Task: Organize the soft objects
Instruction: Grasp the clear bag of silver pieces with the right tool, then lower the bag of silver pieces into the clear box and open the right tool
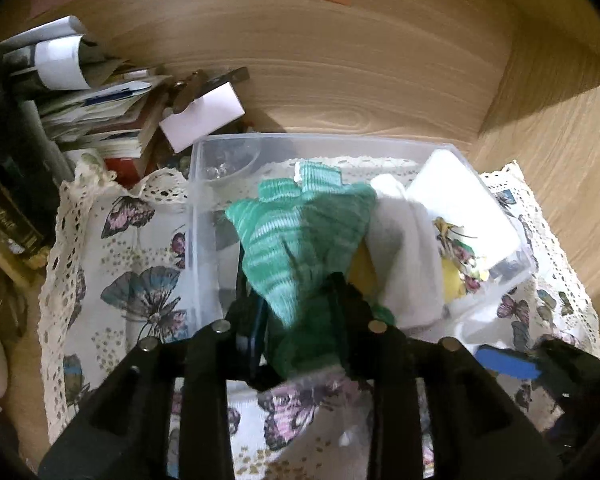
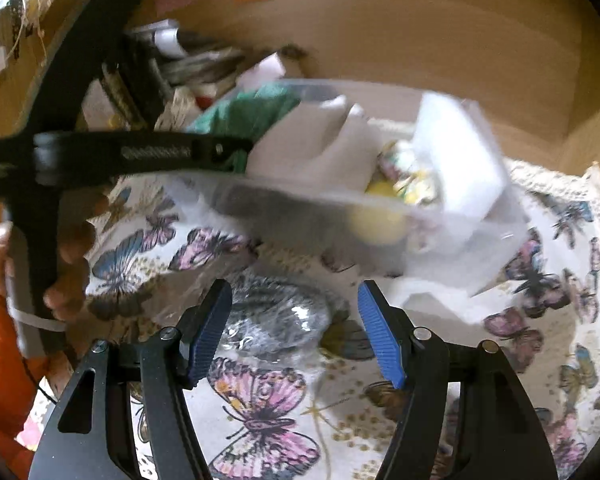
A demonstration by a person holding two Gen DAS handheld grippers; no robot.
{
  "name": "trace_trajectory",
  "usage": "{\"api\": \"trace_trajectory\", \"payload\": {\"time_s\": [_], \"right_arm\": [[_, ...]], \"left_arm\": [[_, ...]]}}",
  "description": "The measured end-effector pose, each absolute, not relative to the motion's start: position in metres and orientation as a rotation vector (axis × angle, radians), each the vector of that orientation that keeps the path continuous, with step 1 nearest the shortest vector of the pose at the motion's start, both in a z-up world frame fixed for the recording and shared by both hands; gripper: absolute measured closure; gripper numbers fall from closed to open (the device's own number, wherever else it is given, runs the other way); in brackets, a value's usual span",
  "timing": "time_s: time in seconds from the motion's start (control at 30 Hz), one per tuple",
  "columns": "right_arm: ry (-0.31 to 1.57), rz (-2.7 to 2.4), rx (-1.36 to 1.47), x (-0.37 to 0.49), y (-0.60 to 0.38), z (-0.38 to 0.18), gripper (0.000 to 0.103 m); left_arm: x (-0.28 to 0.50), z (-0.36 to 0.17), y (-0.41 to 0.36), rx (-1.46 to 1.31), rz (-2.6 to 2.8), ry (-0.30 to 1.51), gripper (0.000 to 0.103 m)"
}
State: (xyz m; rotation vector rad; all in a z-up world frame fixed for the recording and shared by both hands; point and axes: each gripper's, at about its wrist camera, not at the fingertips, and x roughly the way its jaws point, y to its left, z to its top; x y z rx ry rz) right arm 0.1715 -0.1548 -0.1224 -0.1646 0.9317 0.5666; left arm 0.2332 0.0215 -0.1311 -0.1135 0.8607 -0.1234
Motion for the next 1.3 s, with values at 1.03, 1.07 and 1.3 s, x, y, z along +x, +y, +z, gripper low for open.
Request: {"api": "trace_trajectory", "payload": {"time_s": [1.03, 1.07, 1.3], "right_arm": [[0.651, 0.453, -0.156, 0.151, -0.162, -0.041, 0.078], [0.643, 0.434, -0.153, 0.159, -0.160, -0.040, 0.078], [0.734, 0.377, -0.170, 0.214, -0.148, -0.073, 0.078]], "left_arm": [[0.090, -0.037, 0.043, -0.038, 0.024, 0.403, 0.002], [0.089, -0.037, 0.042, -0.039, 0.021, 0.397, 0.002], [0.092, -0.042, 0.041, -0.051, 0.011, 0.406, 0.002]]}}
